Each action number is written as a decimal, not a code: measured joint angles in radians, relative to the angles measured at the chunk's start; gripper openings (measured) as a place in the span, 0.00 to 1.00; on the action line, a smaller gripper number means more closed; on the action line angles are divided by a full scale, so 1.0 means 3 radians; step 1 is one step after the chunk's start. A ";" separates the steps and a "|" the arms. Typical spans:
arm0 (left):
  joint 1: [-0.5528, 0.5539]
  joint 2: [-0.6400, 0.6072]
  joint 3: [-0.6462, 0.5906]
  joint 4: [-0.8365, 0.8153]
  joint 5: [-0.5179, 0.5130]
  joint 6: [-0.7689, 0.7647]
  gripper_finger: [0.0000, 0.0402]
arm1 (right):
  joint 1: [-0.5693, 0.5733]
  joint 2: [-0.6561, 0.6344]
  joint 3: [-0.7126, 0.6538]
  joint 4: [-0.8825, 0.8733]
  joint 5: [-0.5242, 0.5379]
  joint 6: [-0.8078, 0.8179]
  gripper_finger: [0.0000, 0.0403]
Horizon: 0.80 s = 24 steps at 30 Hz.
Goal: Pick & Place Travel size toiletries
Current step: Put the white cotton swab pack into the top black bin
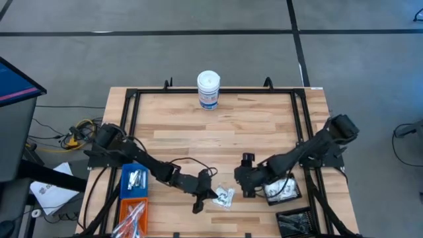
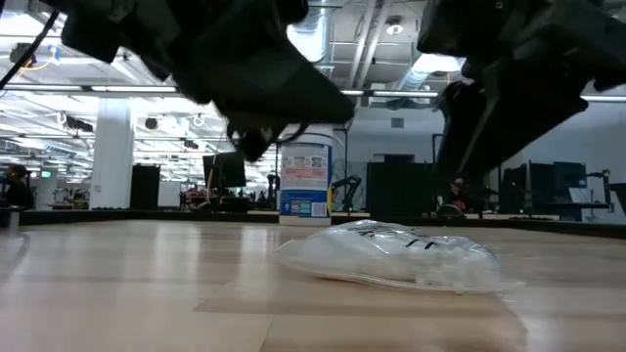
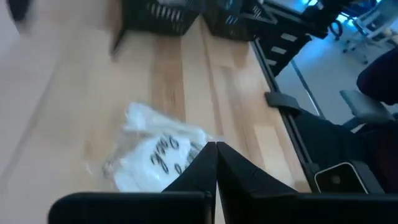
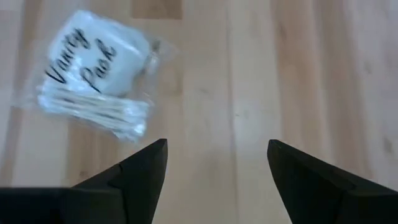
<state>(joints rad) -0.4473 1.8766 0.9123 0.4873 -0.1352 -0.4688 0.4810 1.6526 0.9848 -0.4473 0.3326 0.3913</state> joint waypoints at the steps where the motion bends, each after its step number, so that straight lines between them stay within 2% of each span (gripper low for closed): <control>1: 0.0004 -0.0034 0.0000 -0.0003 0.0000 0.0070 0.00 | -0.0014 0.0051 0.0000 0.0078 -0.0002 -0.0005 0.67; 7: 0.0009 -0.0178 0.0000 -0.0164 -0.0023 0.0265 0.00 | -0.0096 0.0235 0.0004 0.0423 -0.0020 -0.0107 0.67; 12: 0.0006 -0.0185 0.0000 -0.0170 0.0044 0.0274 0.00 | -0.0148 0.0234 0.0004 0.0361 -0.0083 -0.0007 0.67; 14: 0.0007 -0.0185 0.0000 -0.0220 0.0223 0.0235 0.00 | -0.0127 0.0234 0.0004 0.0282 -0.0213 -0.0002 0.67; 17: 0.0059 -0.0185 0.0000 -0.0399 0.0928 0.0034 0.00 | -0.0074 0.0234 0.0004 0.0258 -0.0428 -0.0033 0.67; 18: 0.0072 -0.0185 0.0000 -0.0473 0.1061 -0.0061 0.00 | -0.0067 0.0234 0.0004 0.0264 -0.0488 -0.0062 0.67; 24: 0.0075 -0.0117 0.0002 -0.0542 0.1242 -0.0225 0.00 | -0.0012 0.0234 0.0004 0.0504 -0.0499 -0.0279 0.62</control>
<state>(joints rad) -0.4248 1.8414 0.9130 0.3246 0.2373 -0.5363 0.4774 1.7229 0.9859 -0.2960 0.1829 0.3076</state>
